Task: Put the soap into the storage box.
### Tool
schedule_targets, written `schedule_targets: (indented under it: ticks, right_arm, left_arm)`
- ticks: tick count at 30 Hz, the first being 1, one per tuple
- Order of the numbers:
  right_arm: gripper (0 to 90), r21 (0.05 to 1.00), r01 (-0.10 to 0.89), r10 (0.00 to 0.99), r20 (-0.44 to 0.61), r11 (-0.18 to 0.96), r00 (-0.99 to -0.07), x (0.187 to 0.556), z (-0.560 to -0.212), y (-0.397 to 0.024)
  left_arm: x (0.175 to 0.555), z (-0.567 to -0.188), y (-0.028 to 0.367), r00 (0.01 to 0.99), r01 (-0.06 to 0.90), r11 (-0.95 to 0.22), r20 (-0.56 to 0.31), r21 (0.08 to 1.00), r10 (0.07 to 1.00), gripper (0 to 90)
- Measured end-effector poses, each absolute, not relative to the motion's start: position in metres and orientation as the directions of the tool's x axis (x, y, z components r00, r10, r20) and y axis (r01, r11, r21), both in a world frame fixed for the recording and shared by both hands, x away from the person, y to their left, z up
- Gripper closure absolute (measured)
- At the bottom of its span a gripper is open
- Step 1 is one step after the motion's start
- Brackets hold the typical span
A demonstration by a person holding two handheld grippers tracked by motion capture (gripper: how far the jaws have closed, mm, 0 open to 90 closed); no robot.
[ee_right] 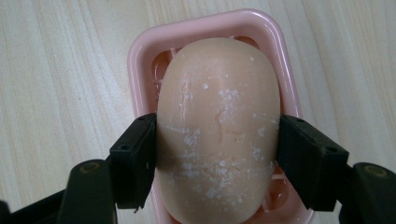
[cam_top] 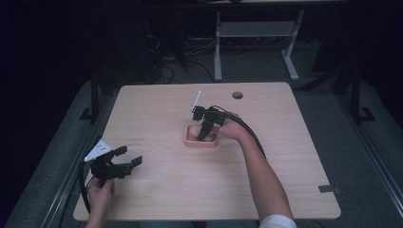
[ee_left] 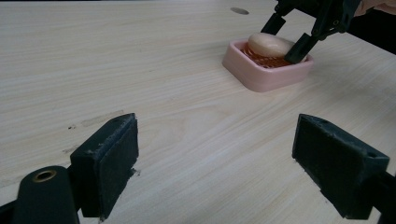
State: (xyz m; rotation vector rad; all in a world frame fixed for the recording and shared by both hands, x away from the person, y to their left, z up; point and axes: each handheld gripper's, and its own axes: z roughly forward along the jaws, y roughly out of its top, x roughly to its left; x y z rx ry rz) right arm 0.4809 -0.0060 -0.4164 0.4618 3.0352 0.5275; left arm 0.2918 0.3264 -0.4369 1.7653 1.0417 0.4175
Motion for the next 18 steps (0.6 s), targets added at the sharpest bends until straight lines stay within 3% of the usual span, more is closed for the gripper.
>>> schedule_targets:
  ticks: [7,18]
  right_arm:
    - [34.5,0.379,0.284,0.297,0.024,0.881,-0.955,0.4802,-0.4094,-0.0078]
    - [31.3,0.376,0.304,0.310,0.045,0.875,-0.950,0.4797,-0.4093,-0.0136]
  left_arm:
    - [0.2918,-0.4368,0.3262,0.571,0.456,-0.129,-0.178,0.881,0.801,14.2]
    - [0.2913,-0.4368,0.3256,0.571,0.457,-0.129,-0.180,0.880,0.801,14.2]
